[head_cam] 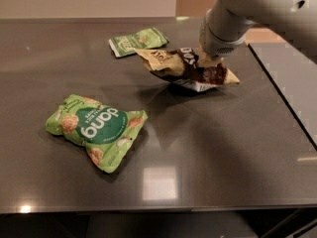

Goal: Move brown chip bag near green jalapeno chip bag

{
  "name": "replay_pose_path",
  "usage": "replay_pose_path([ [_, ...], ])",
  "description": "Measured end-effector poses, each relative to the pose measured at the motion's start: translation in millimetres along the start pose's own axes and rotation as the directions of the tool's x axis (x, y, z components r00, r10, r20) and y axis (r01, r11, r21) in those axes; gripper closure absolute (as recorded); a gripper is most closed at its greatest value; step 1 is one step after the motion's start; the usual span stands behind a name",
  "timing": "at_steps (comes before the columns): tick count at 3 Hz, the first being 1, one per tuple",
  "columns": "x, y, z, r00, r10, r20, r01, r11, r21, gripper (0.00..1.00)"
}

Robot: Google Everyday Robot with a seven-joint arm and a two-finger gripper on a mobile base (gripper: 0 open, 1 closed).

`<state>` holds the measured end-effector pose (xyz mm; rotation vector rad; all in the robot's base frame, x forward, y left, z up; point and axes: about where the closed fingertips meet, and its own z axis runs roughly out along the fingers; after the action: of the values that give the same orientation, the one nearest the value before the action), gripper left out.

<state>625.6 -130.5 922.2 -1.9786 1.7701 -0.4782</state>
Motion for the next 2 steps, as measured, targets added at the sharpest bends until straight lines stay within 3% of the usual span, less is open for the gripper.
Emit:
replay_pose_path([
  [2,-15.0,-75.5,39.4,1.000,0.016,-0.001,-0.015,0.9948,0.100,1.00],
])
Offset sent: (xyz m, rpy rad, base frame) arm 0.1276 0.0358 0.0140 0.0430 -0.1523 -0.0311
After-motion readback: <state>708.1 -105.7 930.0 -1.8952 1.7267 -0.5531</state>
